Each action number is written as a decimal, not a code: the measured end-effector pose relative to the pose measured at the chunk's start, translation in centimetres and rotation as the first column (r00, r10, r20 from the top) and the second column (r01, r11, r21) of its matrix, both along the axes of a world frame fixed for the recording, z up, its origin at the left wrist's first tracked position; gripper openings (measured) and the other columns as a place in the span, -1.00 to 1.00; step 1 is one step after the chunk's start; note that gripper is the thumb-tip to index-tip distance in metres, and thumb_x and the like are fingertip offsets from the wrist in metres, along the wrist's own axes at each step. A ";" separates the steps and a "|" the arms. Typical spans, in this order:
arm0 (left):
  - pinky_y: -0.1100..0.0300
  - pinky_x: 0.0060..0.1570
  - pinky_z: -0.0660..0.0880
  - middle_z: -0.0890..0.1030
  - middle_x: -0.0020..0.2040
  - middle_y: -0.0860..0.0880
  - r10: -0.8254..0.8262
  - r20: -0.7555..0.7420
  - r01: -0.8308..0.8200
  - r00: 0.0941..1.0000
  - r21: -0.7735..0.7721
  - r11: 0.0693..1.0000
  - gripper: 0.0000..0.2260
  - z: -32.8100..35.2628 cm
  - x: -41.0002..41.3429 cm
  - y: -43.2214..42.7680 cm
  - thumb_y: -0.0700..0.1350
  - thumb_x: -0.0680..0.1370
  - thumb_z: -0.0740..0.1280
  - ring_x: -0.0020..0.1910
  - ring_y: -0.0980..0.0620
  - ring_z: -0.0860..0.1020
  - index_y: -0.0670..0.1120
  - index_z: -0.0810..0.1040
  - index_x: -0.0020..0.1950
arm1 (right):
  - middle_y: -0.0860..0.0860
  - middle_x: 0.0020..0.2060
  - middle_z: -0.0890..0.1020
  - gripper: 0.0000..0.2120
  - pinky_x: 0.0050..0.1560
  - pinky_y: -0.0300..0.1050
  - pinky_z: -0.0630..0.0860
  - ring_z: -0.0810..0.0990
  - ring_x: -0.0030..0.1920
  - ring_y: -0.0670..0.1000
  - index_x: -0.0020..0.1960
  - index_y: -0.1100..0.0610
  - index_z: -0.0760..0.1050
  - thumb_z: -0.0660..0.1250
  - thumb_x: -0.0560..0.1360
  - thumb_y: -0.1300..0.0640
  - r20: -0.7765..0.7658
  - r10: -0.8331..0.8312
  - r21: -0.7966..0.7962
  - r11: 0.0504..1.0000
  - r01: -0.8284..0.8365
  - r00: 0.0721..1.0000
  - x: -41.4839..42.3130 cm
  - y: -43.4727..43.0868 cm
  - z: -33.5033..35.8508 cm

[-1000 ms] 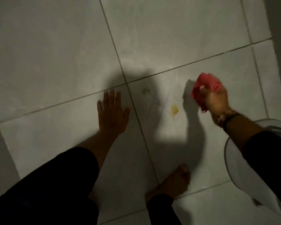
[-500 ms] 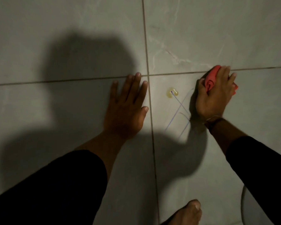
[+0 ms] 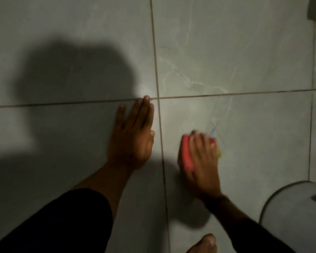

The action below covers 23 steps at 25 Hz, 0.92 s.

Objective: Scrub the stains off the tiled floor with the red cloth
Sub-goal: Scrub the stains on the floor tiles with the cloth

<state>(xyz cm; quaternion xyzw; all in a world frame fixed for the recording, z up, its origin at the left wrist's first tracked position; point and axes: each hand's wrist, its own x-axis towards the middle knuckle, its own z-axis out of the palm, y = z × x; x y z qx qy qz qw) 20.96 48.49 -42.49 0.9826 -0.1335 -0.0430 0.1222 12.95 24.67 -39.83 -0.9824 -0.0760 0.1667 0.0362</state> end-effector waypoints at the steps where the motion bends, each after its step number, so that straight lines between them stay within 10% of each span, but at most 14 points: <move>1: -0.33 0.64 0.05 0.12 0.74 -0.18 0.002 0.006 -0.002 1.000 -0.007 1.000 -0.35 0.1 0.0 0.0 -0.01 0.63 0.21 0.73 -0.15 0.09 -0.19 0.18 0.69 | 0.23 0.72 0.04 -0.21 0.65 0.49 0.07 0.02 0.73 0.32 0.72 0.25 0.10 0.08 0.63 -0.18 0.013 -0.113 0.048 0.992 0.112 0.993 3.4 -0.3 0.0; 5: -0.34 0.63 0.07 0.16 0.73 -0.18 0.000 0.040 0.000 0.999 -0.002 1.000 -0.35 -0.2 0.1 -0.1 -0.03 0.62 0.21 0.72 -0.16 0.11 -0.20 0.20 0.69 | 0.21 0.73 0.12 -0.22 0.70 0.38 -0.01 0.03 0.73 0.31 0.73 0.20 0.07 0.13 0.64 -0.16 0.186 -0.151 0.107 0.985 0.133 0.971 16.5 5.0 -1.2; 10: -0.34 0.63 0.09 0.17 0.72 -0.18 0.006 0.028 -0.005 1.000 -0.034 0.999 -0.37 0.4 0.1 -0.2 -0.05 0.62 0.23 0.72 -0.16 0.13 -0.20 0.23 0.68 | 0.04 0.75 -0.01 -0.28 0.62 0.40 0.23 -0.10 0.76 0.16 0.75 0.06 0.04 0.12 0.69 -0.19 0.006 0.247 0.026 0.969 -0.247 0.969 -0.9 4.0 -0.5; 13: -0.33 0.64 0.04 0.13 0.74 -0.17 -0.005 0.027 0.005 1.000 -0.004 1.000 -0.35 0.1 0.0 0.0 -0.02 0.63 0.20 0.73 -0.16 0.09 -0.18 0.17 0.70 | -0.02 0.75 -0.14 -0.25 0.52 0.48 0.36 -0.21 0.75 0.09 0.74 0.00 -0.09 0.09 0.67 -0.24 -0.070 0.239 0.016 0.971 -0.239 0.968 -5.2 -1.1 0.5; 18: -0.32 0.65 -0.01 0.11 0.74 -0.16 -0.004 0.038 0.004 0.999 0.003 1.000 -0.36 -0.3 0.1 0.1 -0.01 0.64 0.15 0.73 -0.15 0.06 -0.16 0.13 0.71 | 0.19 0.74 0.05 -0.22 0.72 0.33 -0.07 0.01 0.74 0.28 0.74 0.18 0.02 0.06 0.64 -0.19 0.152 -0.219 0.074 0.975 0.210 0.964 6.0 4.9 -1.6; 23: -0.32 0.65 -0.01 0.09 0.75 -0.15 -0.011 0.025 0.011 1.000 -0.008 1.000 -0.36 0.1 0.1 0.0 -0.01 0.65 0.13 0.74 -0.13 0.05 -0.16 0.12 0.71 | 0.04 0.75 -0.11 -0.17 0.66 0.33 0.03 -0.11 0.76 0.16 0.76 0.07 -0.07 0.20 0.62 -0.15 0.001 0.111 0.005 0.994 -0.111 0.994 -11.4 7.0 -0.6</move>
